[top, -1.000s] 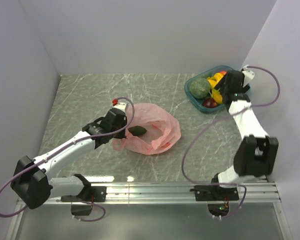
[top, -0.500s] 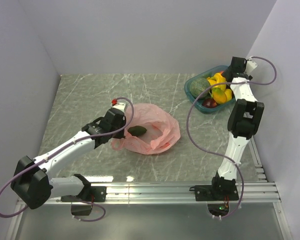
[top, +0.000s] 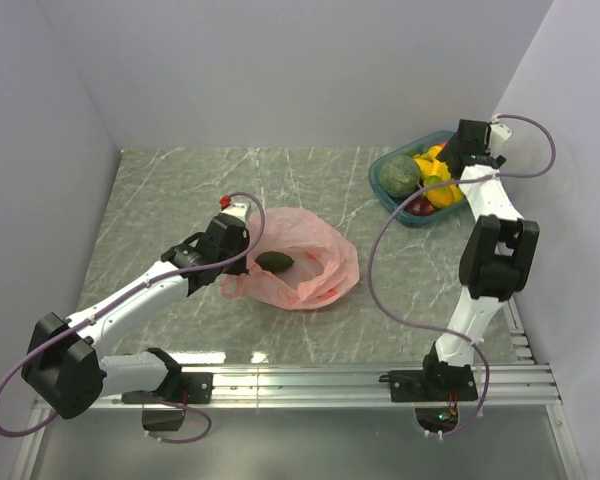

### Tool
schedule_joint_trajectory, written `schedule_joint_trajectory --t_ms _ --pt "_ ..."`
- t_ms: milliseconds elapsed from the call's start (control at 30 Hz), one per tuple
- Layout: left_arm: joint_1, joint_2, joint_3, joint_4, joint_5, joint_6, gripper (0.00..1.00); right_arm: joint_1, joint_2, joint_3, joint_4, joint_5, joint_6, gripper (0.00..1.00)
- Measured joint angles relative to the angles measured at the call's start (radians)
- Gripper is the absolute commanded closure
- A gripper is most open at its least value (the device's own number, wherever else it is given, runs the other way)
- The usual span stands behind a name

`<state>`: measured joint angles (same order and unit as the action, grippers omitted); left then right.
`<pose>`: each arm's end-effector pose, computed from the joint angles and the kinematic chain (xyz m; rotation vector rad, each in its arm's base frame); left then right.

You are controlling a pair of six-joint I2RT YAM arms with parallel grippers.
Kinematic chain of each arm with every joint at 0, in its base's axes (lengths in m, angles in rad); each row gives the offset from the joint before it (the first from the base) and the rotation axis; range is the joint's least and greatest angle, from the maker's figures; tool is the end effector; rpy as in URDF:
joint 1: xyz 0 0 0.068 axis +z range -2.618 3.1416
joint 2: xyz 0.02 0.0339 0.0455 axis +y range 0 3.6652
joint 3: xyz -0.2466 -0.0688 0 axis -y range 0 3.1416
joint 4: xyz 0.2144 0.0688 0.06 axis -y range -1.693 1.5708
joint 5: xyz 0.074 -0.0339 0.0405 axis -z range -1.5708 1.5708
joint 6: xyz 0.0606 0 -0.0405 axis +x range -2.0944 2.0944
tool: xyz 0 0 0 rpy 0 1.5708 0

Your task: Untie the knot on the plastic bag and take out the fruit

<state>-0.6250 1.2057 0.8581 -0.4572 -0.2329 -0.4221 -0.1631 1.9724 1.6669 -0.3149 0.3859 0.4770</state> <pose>0.2078 -0.1327 0.2314 0.1282 2.3568 -0.2361 0.4352 -0.0947 0.2576 0.8768 1.9622 -0.2407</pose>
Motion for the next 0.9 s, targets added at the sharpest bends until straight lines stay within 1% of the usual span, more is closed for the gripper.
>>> schedule_joint_trajectory --t_ms 33,100,133,267,300,367,467,533,633,700,767,833,900 --pt "0.0 0.0 0.0 0.0 0.0 0.0 1.0 0.019 -0.049 -0.039 0.005 0.001 -0.015 0.07" --pt "0.0 0.0 0.0 -0.001 0.0 0.0 0.99 0.073 -0.145 -0.115 0.027 -0.005 -0.05 0.1" --pt "0.001 0.0 0.0 -0.001 0.0 0.0 0.99 0.119 -0.215 -0.167 0.04 -0.01 -0.077 0.13" --pt "0.002 0.001 0.0 -0.005 0.001 -0.001 0.99 0.308 -0.42 -0.32 0.087 -0.071 -0.165 0.15" --pt "0.002 0.001 0.0 -0.004 0.002 -0.001 1.0 0.372 -0.473 -0.357 0.098 -0.105 -0.19 0.16" --pt "0.002 0.0 0.0 -0.003 0.002 0.0 1.0 0.461 -0.554 -0.415 0.113 -0.155 -0.219 0.19" --pt "0.002 -0.005 0.008 -0.013 0.002 0.001 0.99 0.566 -0.675 -0.52 0.127 -0.239 -0.254 0.21" --pt "-0.005 -0.004 0.04 -0.042 0.001 0.002 0.99 0.629 -0.75 -0.586 0.132 -0.279 -0.275 0.21" --pt "-0.064 -0.004 0.139 -0.084 -0.031 0.001 0.99 0.724 -0.848 -0.678 0.145 -0.351 -0.307 0.22" --pt "-0.16 -0.004 0.229 -0.105 -0.065 -0.002 0.99 0.782 -0.912 -0.737 0.154 -0.417 -0.325 0.23" --pt "-0.236 -0.005 0.288 -0.101 -0.071 -0.011 0.99 0.826 -0.973 -0.786 0.16 -0.467 -0.338 0.23" --pt "-0.282 -0.021 0.296 -0.076 -0.056 -0.033 0.99 0.848 -1.016 -0.822 0.167 -0.503 -0.343 0.23" --pt "-0.283 -0.047 0.247 -0.061 -0.054 -0.067 0.99 0.858 -1.034 -0.843 0.167 -0.523 -0.346 0.23"
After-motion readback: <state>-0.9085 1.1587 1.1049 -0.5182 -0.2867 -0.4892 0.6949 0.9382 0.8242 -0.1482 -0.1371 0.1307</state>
